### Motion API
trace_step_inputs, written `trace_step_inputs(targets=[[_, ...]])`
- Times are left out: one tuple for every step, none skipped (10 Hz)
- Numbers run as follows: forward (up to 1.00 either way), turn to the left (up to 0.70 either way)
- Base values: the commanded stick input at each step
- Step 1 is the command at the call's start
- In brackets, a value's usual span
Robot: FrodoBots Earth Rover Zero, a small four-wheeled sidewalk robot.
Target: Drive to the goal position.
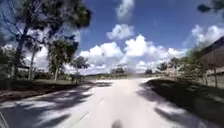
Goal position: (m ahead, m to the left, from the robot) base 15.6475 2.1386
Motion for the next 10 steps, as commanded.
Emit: trace_step_inputs(targets=[[0.70,0.00],[0.70,0.00],[0.70,0.00],[0.70,0.00],[0.70,0.00],[0.70,0.00],[0.70,0.00],[0.70,0.00],[0.70,-0.14],[0.70,-0.14]])
